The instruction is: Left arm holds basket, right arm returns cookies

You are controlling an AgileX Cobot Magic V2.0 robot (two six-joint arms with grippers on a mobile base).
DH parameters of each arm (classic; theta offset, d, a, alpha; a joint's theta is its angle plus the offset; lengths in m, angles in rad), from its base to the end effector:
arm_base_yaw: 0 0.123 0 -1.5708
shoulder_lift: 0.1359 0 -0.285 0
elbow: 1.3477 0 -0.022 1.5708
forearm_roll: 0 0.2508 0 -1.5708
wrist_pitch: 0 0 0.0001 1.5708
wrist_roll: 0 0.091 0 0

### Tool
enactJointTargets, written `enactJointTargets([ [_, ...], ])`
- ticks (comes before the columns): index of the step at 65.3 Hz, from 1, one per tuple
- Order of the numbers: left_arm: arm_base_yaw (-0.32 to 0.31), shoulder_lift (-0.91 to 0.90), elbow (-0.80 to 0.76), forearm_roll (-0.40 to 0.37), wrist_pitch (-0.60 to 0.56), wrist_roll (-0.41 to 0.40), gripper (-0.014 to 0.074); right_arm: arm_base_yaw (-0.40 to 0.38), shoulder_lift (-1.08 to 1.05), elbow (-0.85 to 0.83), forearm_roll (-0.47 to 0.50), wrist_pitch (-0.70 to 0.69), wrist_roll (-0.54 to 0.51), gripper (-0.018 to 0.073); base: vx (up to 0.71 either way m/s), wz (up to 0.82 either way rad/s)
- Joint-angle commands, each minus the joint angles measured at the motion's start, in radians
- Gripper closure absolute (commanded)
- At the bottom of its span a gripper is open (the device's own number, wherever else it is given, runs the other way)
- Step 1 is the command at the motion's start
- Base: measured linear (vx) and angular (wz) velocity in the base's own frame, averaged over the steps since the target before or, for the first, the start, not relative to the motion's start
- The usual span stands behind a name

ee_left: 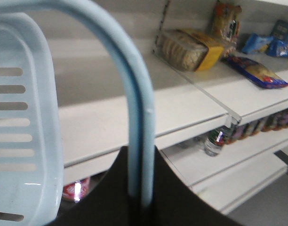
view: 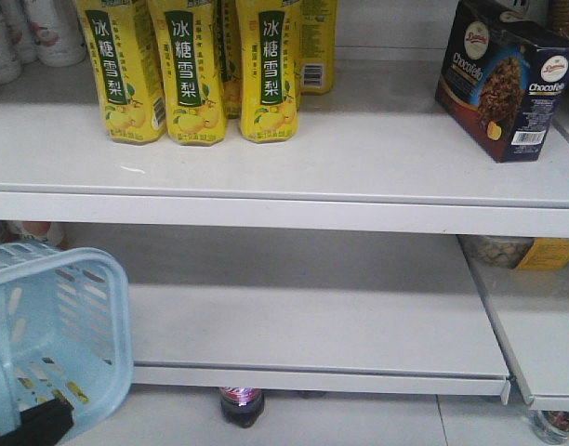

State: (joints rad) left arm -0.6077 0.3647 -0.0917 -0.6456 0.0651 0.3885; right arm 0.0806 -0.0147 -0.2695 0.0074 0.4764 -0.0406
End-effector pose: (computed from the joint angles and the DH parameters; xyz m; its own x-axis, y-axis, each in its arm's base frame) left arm 0.0709 -0.0537 0.2136 -0.3395 -0.0722 -0.9378 0.5332 0.8066 -0.2551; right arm 0.0332 0.0030 0.2593 -0.1015 -0.0423 -0.9939 -0.0874 0.9956 -0.0335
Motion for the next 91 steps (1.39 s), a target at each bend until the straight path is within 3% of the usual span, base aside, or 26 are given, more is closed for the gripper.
enactJointTargets([
  [1, 0.036, -0.068, 0.007, 0.142, -0.136, -0.077, 0.0603, -0.006, 0.008, -0.026, -0.007, -0.069, -0.001, 0.0568, 0.00, 0.00],
  [16, 0.212, -0.211, 0.080, 0.458, -0.130, -0.343, 0.0603, -0.006, 0.008, -0.026, -0.007, -0.065, -0.001, 0.0568, 0.00, 0.00],
  [32, 0.420, -0.334, 0.136, 0.578, -0.112, -0.497, 0.0603, -0.006, 0.008, -0.026, -0.007, -0.065, -0.001, 0.0568, 0.00, 0.00],
  [44, 0.541, -0.396, 0.136, 0.690, -0.099, -0.611, 0.0603, -0.006, 0.008, -0.026, -0.007, -0.065, -0.001, 0.0568, 0.00, 0.00],
  [53, 0.593, -0.394, 0.137, 0.696, -0.051, -0.612, 0.0603, -0.006, 0.008, -0.026, -0.007, -0.065, -0.001, 0.0568, 0.00, 0.00],
  [62, 0.597, -0.394, 0.137, 0.697, 0.036, -0.597, 0.0603, -0.006, 0.008, -0.026, -0.007, -0.065, -0.001, 0.0568, 0.00, 0.00],
  [81, 0.596, -0.394, 0.137, 0.699, 0.026, -0.442, 0.0603, -0.006, 0.008, -0.026, -0.007, -0.065, -0.001, 0.0568, 0.00, 0.00],
  [91, 0.584, -0.394, 0.137, 0.698, 0.026, -0.411, 0.0603, -0.006, 0.008, -0.026, -0.007, -0.065, -0.001, 0.0568, 0.00, 0.00],
])
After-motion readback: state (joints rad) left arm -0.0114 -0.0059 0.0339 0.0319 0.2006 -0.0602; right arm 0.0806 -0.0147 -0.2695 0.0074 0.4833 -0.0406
